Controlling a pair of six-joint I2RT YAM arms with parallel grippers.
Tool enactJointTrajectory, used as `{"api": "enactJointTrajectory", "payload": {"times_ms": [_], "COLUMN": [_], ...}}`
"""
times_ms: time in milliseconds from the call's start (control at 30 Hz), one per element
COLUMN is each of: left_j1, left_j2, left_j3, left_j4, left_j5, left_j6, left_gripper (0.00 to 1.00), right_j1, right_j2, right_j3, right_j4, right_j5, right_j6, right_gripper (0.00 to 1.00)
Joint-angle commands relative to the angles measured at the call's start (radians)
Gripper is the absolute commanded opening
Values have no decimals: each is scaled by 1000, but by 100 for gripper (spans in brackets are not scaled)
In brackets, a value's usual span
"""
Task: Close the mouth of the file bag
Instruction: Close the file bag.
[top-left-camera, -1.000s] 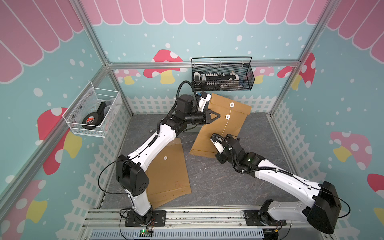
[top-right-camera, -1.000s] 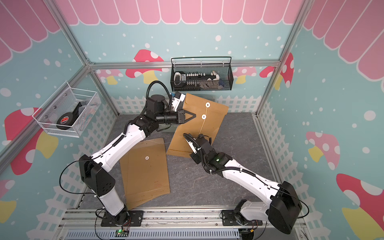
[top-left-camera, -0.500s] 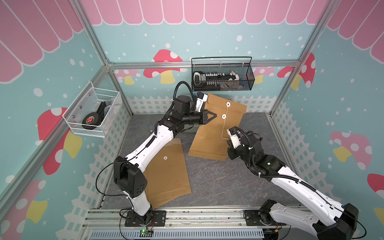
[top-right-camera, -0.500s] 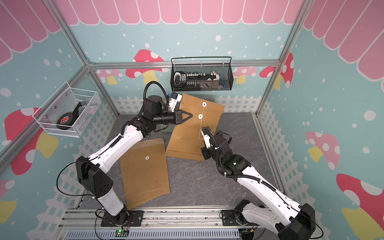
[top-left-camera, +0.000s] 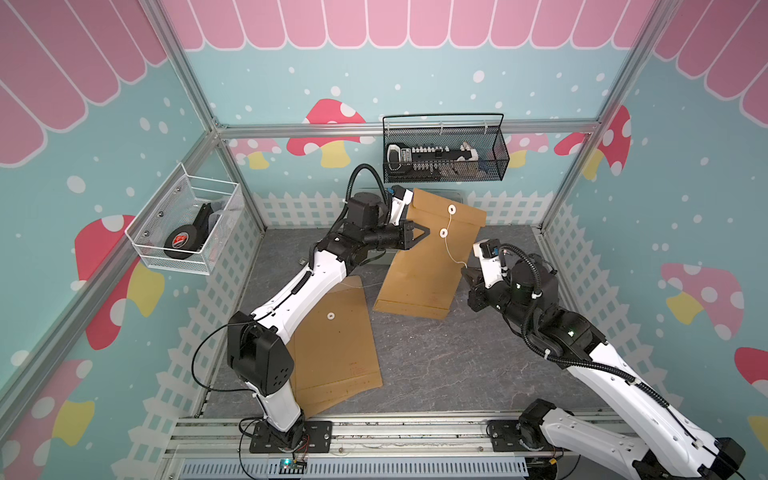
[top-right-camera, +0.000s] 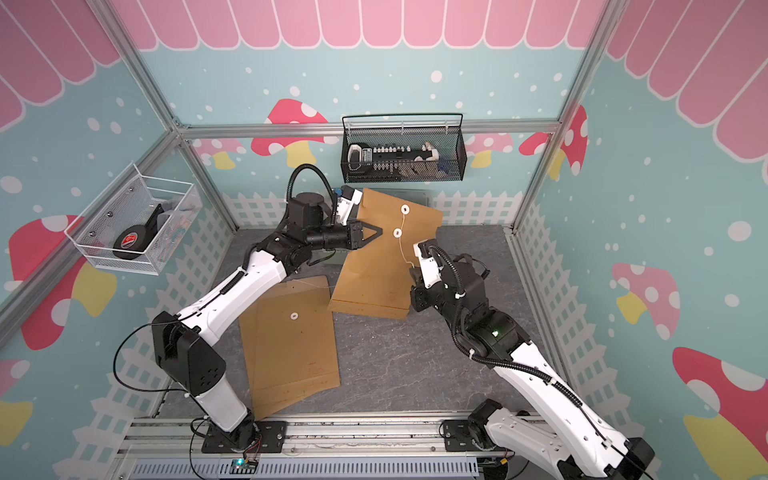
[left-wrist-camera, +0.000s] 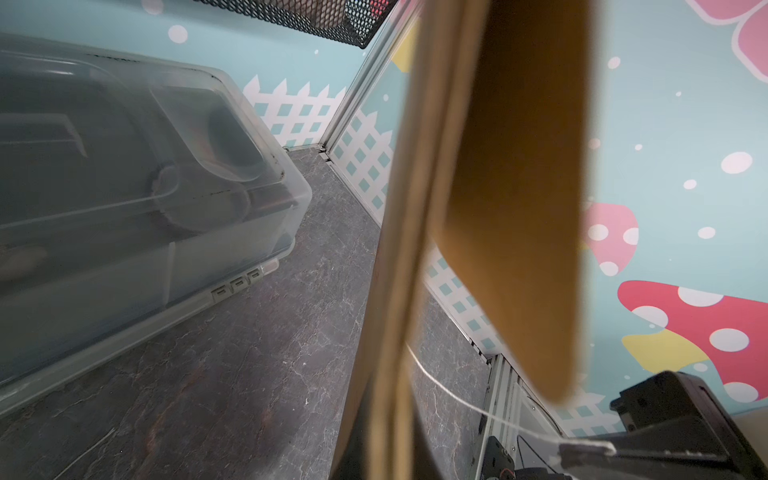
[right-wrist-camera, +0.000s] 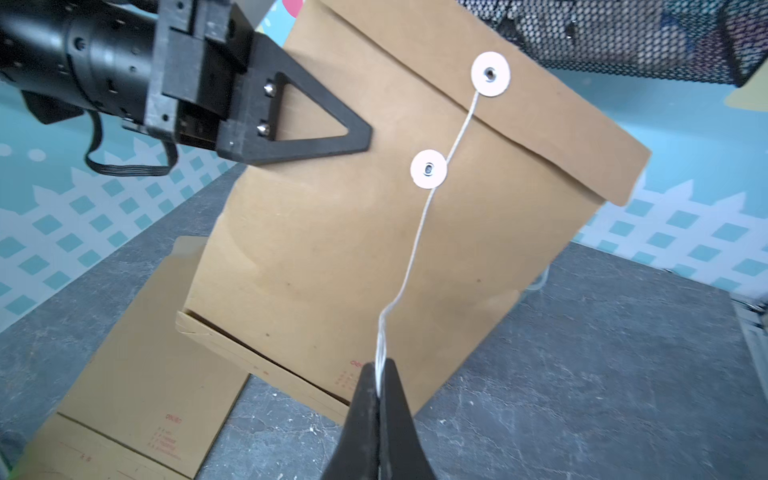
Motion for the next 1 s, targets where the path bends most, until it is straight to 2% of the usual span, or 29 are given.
{"api": "enactJointTrajectory", "payload": {"times_ms": [0,200,467,700,967], "left_j1": [7,-1,36,37,36], "left_j2": [-52,-85,-73,-51,-73], "left_j3": [-1,-25,-42,-46,-52], "left_j4": [19,22,-22,-37,11], "left_j5": [15,51,-9,-35,37], "left_j6": [8,-3,6,25,-25], "left_gripper": [0,0,0,0,0], "right_j1": [-17,-79,-112,-113,-112], "right_j2": [34,115,145,128,182], "right_j3": [26,118,237,306,343], "right_j4": [-86,-167,-250,-282,-309], "right_j5": [52,178,107,122,184], "right_j6": [-40,-45,-24,-33,-89], "right_gripper": [0,0,0,0,0]}}
